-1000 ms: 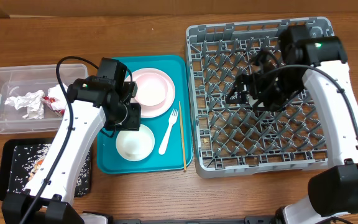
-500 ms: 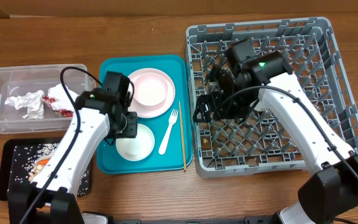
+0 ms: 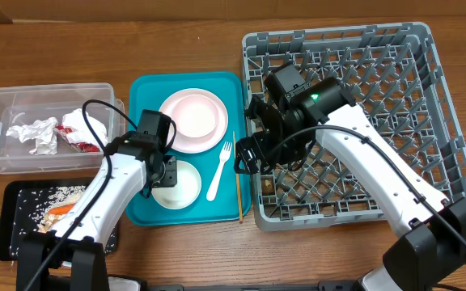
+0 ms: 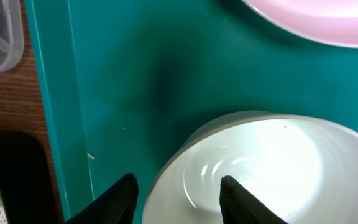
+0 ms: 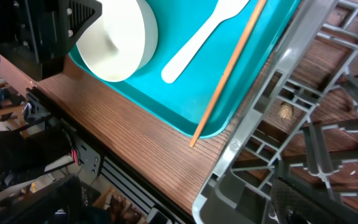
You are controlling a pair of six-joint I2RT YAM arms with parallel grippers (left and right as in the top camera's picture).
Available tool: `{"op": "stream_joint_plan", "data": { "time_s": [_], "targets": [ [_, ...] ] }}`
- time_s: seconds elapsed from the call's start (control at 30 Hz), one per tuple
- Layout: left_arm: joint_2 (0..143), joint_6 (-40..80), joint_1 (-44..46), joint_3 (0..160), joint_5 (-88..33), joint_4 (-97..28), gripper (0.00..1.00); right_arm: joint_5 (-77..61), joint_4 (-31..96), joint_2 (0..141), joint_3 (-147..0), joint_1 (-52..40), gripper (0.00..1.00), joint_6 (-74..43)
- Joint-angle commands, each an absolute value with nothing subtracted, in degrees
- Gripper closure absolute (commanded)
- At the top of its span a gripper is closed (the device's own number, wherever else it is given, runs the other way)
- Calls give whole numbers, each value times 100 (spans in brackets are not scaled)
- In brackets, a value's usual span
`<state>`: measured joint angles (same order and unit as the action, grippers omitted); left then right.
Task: Sort waste into correct bins and load items into the dishwasher
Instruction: 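Move the left gripper to the white bowl and the right gripper toward the tray, then grasp the white bowl rim with the left gripper and lift it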
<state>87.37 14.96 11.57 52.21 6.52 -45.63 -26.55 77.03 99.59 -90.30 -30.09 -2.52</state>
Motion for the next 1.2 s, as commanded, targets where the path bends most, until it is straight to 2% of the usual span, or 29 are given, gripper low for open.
{"op": "stream_joint_plan", "data": {
  "time_s": [0.0,0.23,0.4,0.53,0.57,0.6,0.8,1.0,1.17],
  "targets": [
    [8667,1588,1076,5111,768,-4425,54,-2613,7673,9804,-9000,-3059,0,-309],
    [8812,1581,908,5050,746,-4313,51,-2609,7673,9804,-9000,-3059,0,-325],
    [9063,1586,897,5039,731,-4259,55,-2550,7673,9804,-9000,-3059,0,-325],
    [9251,1586,897,5039,696,-4235,71,-2547,7673,9804,-9000,-3059,0,-322],
    [9258,1586,897,5039,698,-4235,81,-2543,7673,9804,-9000,-3059,0,-322],
    [9258,1586,897,5039,698,-4235,96,-2523,7671,9804,-9000,-3059,0,-322],
    [9244,1566,897,5210,694,-4281,96,-2403,7675,9804,-9000,-3059,0,-322],
    [9115,1518,902,5885,432,-5015,96,-2408,7605,9804,-9000,-3059,0,-327],
    [8949,1350,902,6440,-152,-5505,96,-2401,7323,9804,-9000,-3096,16,-607]
  ]
}}
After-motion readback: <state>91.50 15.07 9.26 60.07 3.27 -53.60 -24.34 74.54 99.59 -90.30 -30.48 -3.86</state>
